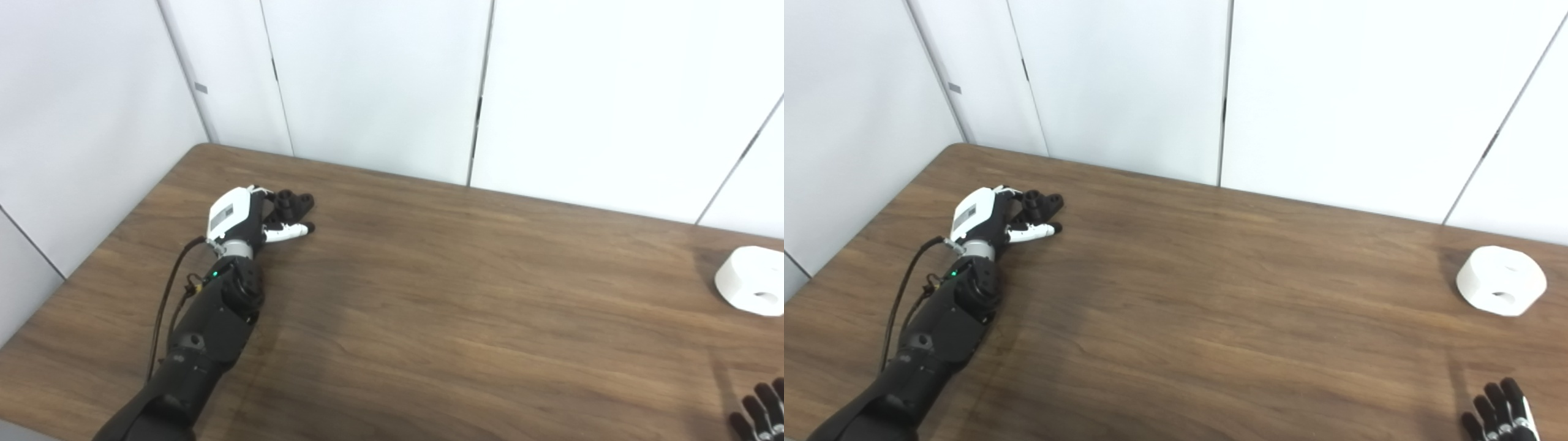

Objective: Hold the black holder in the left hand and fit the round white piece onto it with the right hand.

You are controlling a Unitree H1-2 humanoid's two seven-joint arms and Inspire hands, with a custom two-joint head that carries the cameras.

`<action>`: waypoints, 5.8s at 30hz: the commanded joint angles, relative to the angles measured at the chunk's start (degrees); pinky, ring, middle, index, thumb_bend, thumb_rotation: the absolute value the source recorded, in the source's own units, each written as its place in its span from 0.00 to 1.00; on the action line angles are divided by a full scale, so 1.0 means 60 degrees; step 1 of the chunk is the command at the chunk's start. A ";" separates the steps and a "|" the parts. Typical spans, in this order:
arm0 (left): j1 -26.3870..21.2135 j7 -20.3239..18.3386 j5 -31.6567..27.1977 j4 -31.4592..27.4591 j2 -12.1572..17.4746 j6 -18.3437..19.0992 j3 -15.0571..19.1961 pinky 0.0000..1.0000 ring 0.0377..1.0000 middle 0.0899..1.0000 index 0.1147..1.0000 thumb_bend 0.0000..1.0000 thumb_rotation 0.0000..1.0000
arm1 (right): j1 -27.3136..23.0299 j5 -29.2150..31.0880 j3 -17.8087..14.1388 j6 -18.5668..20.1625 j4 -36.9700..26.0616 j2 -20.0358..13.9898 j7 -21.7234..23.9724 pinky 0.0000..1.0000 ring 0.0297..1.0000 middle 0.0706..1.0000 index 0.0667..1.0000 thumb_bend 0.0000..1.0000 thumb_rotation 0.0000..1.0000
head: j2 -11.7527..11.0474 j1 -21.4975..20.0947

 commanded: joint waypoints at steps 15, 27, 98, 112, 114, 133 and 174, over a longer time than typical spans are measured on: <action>-0.0323 -0.0030 -0.0137 -0.0080 0.0378 0.0168 0.0022 0.98 0.95 0.86 0.62 0.86 0.30 | 0.0315 0.0066 0.0086 0.0312 0.0003 -0.0153 -0.0051 1.00 1.00 1.00 1.00 0.68 1.00 | 0.0066 0.0084; -0.0100 -0.0008 0.0105 -0.0138 0.0590 0.0512 -0.0227 0.93 0.92 0.83 0.59 0.87 0.25 | 0.0329 0.0063 0.0029 0.0331 -0.0045 -0.0210 -0.0099 1.00 1.00 1.00 1.00 0.69 1.00 | 0.0169 0.0132; 0.2215 -0.2591 0.1313 -0.5368 -0.0658 -0.1173 -0.3777 0.82 0.87 0.75 0.42 0.52 0.06 | 0.0465 -0.0185 0.0982 0.0682 -0.0966 0.0288 -0.0850 1.00 1.00 1.00 1.00 0.62 1.00 | 0.0919 -0.2119; 0.2702 -0.3698 0.1785 -0.6374 -0.0982 -0.2165 -0.4730 0.80 0.86 0.75 0.42 0.52 0.05 | 0.0486 -0.0759 0.1572 0.1158 -0.1484 0.0756 -0.1435 1.00 1.00 1.00 1.00 0.63 1.00 | 0.1371 -0.2960; 0.2862 -0.3857 0.1926 -0.6612 -0.1064 -0.2159 -0.4881 0.81 0.86 0.75 0.42 0.52 0.05 | 0.0465 -0.0847 0.1656 0.1271 -0.1552 0.0784 -0.1513 1.00 1.00 1.00 1.00 0.63 1.00 | 0.1462 -0.3106; 0.3897 -0.3593 0.3151 -0.6790 -0.1767 -0.2638 -0.5128 0.91 0.88 0.76 0.42 0.52 0.05 | 0.0430 -0.0718 0.1734 0.1877 -0.2199 0.0809 -0.1929 1.00 1.00 1.00 1.00 0.65 1.00 | 0.1986 -0.3761; 0.4386 -0.3407 0.2210 -0.5709 -0.1125 -0.4373 -0.3697 0.86 0.87 0.76 0.42 0.52 0.05 | -0.4721 -0.8404 0.1179 0.4552 -0.2118 -0.2134 -0.1901 1.00 1.00 0.98 0.94 0.75 0.34 | 0.1303 -0.6928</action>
